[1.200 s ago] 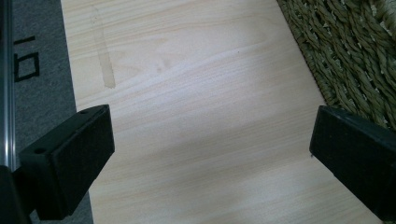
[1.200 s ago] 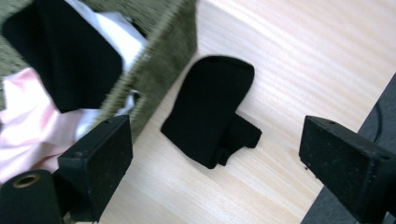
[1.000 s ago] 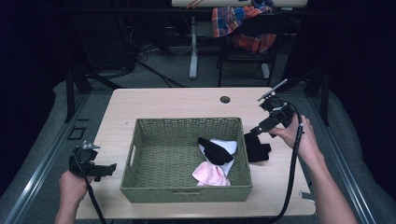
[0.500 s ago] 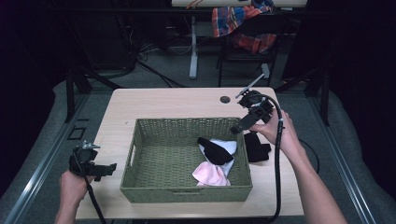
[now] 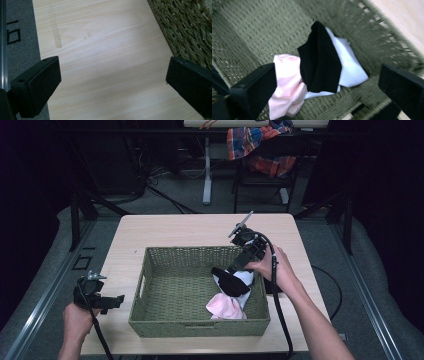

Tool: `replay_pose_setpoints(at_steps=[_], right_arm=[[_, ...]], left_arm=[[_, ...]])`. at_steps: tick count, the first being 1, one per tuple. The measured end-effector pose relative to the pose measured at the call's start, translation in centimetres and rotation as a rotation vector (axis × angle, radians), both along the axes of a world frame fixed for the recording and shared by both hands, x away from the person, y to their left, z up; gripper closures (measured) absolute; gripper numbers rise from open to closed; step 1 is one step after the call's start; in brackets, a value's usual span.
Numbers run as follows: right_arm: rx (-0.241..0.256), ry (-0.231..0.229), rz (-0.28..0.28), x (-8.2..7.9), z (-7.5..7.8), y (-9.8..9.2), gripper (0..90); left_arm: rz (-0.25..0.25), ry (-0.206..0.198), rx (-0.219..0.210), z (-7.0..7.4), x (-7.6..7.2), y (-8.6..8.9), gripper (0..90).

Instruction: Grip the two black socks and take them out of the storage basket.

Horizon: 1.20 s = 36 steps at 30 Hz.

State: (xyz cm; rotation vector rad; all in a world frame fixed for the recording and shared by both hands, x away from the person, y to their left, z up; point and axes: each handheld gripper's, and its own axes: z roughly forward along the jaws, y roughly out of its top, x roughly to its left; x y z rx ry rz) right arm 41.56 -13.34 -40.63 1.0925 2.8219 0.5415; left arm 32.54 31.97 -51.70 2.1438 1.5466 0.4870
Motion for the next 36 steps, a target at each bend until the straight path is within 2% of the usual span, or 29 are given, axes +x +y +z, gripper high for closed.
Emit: replay_pose_setpoints(at_steps=[7,10,12,14,18,20,23,24,27,31,34,36], right_arm=[[-0.042,0.053,0.041,0.1,-2.9,1.9,11.3],[-0.062,0.068,0.044,0.1,-4.1,2.8,16.8],[-0.091,0.078,0.041,0.1,-4.9,3.4,26.0],[-0.099,0.086,0.043,0.2,-5.5,3.9,26.7],[-0.136,0.093,0.032,0.6,-6.7,4.6,33.6],[-0.141,0.085,0.025,1.0,-7.5,4.7,41.4],[-0.145,0.134,0.010,1.3,-8.3,4.8,56.4],[-0.158,0.137,0.019,1.4,-8.4,4.8,62.5],[-0.146,0.124,0.012,1.3,-8.3,4.7,77.8],[-0.133,0.133,0.003,1.4,-7.8,4.2,81.1],[-0.099,0.144,0.002,1.4,-7.0,3.5,81.1],[-0.071,0.131,-0.008,1.2,-6.3,3.0,81.1]], left_arm=[[0.006,-0.002,-0.003,0.0,0.0,0.1,0.2],[-0.003,0.003,0.005,0.0,0.0,0.0,0.2],[-0.004,-0.001,0.004,0.0,0.0,-0.1,0.2],[-0.002,-0.002,0.002,0.0,0.0,-0.1,0.2],[0.000,0.001,0.000,-0.1,0.0,0.0,0.2],[0.001,0.005,0.002,-0.1,0.0,0.1,0.2],[-0.005,0.004,0.003,0.0,0.0,0.0,0.2],[-0.006,0.004,0.004,0.0,0.0,0.0,0.2],[-0.005,0.000,0.005,0.0,0.0,-0.1,0.2],[-0.001,0.002,0.001,-0.1,0.0,0.0,0.2],[-0.001,0.004,0.004,-0.1,0.0,0.0,0.2],[-0.006,0.002,0.008,0.0,0.0,-0.1,0.2]])
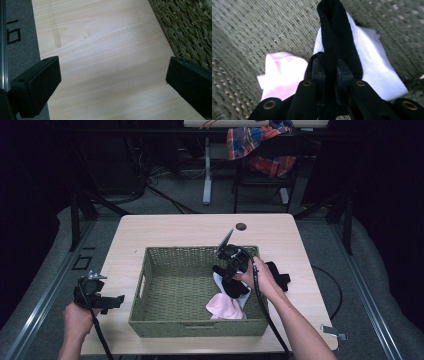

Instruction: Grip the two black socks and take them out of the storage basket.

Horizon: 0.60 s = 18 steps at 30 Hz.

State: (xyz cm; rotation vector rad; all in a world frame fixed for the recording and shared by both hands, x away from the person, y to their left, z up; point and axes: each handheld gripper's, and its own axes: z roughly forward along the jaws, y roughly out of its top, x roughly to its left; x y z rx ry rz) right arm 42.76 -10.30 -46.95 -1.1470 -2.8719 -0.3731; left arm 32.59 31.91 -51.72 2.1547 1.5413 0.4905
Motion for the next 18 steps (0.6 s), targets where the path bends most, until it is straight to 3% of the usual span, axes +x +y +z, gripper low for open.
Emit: replay_pose_setpoints(at_steps=[10,18], right_arm=[[0.061,-0.037,0.021,-0.6,4.1,-1.3,81.0],[0.102,-0.077,0.005,-0.8,6.9,-2.0,81.0]], left_arm=[[0.002,0.002,-0.001,0.1,0.0,-0.1,0.2],[0.006,-0.011,-0.008,0.1,-0.1,-0.1,0.2]])
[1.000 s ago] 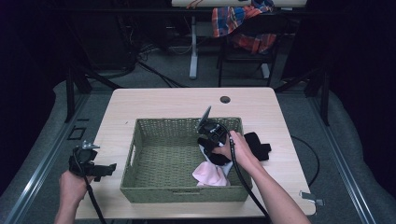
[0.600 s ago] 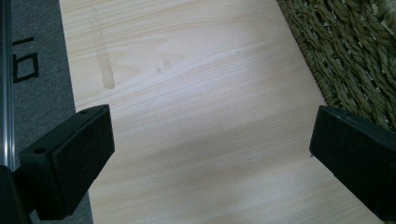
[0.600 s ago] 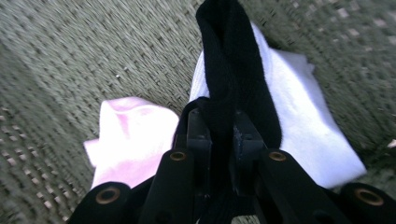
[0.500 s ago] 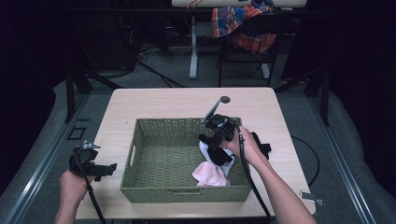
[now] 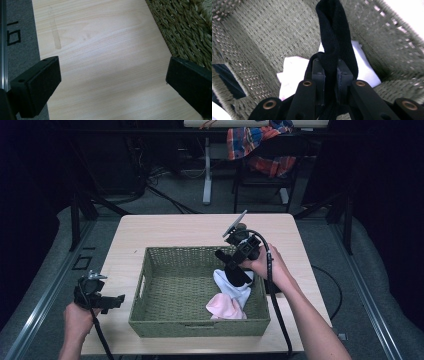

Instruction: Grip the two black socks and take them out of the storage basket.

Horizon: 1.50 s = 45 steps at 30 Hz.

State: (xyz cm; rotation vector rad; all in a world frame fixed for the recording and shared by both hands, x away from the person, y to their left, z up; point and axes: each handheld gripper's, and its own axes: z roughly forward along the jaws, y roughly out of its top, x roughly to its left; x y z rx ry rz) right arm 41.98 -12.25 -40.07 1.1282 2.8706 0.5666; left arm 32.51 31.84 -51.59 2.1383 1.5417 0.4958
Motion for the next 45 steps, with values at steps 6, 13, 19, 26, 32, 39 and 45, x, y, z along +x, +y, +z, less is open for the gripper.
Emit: replay_pose_setpoints(at_steps=[6,13,19,26,32,39,45], right_arm=[[-0.007,-0.020,0.016,-0.1,1.8,0.2,81.0],[-0.004,-0.049,0.027,-0.3,3.6,0.5,81.0],[0.002,-0.073,0.022,-0.4,5.1,0.5,81.0],[-0.005,-0.090,0.010,-0.5,6.3,-0.3,81.0],[0.000,-0.102,-0.016,-0.6,7.2,-1.7,81.0],[-0.004,-0.113,-0.050,-0.8,7.9,-3.9,80.9],[-0.007,-0.115,-0.096,-1.0,8.2,-6.3,80.9]], left_arm=[[-0.002,0.005,0.001,0.0,0.0,0.0,0.2],[0.001,0.000,-0.004,0.0,0.0,0.0,0.2],[-0.001,0.000,-0.005,0.0,0.0,0.1,0.2],[-0.001,-0.001,-0.004,0.0,0.0,0.1,0.2],[0.001,-0.001,-0.004,0.0,0.0,0.0,0.2],[0.002,-0.001,-0.003,0.0,0.0,0.0,0.2],[0.000,0.001,-0.001,0.0,0.0,0.0,0.2]])
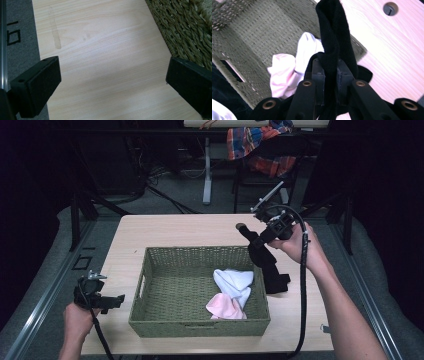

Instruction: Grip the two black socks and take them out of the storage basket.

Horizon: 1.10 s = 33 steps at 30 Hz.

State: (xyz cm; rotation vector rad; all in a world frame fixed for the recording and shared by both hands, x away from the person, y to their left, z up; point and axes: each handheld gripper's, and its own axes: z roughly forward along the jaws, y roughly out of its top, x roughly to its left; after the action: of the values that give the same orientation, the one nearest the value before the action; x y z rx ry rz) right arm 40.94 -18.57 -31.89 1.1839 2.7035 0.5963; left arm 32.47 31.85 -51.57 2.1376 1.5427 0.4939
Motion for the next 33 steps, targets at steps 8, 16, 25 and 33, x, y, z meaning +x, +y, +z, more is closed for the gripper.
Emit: replay_pose_setpoints(at_steps=[8,16,25,33], right_arm=[[-0.007,0.008,-0.051,-0.2,0.0,-3.3,80.8],[0.005,0.012,-0.105,-0.4,-0.6,-6.1,80.9],[-0.027,0.029,-0.160,0.0,-2.4,-8.3,80.8],[-0.032,0.071,-0.189,0.5,-5.2,-9.5,80.8]], left_arm=[[0.000,0.000,0.003,0.1,-0.1,-0.1,0.2],[0.005,0.000,0.008,0.0,-0.1,0.0,0.2],[0.007,-0.001,0.008,0.0,-0.1,0.0,0.2],[0.005,0.000,0.008,0.0,-0.1,0.0,0.2]])
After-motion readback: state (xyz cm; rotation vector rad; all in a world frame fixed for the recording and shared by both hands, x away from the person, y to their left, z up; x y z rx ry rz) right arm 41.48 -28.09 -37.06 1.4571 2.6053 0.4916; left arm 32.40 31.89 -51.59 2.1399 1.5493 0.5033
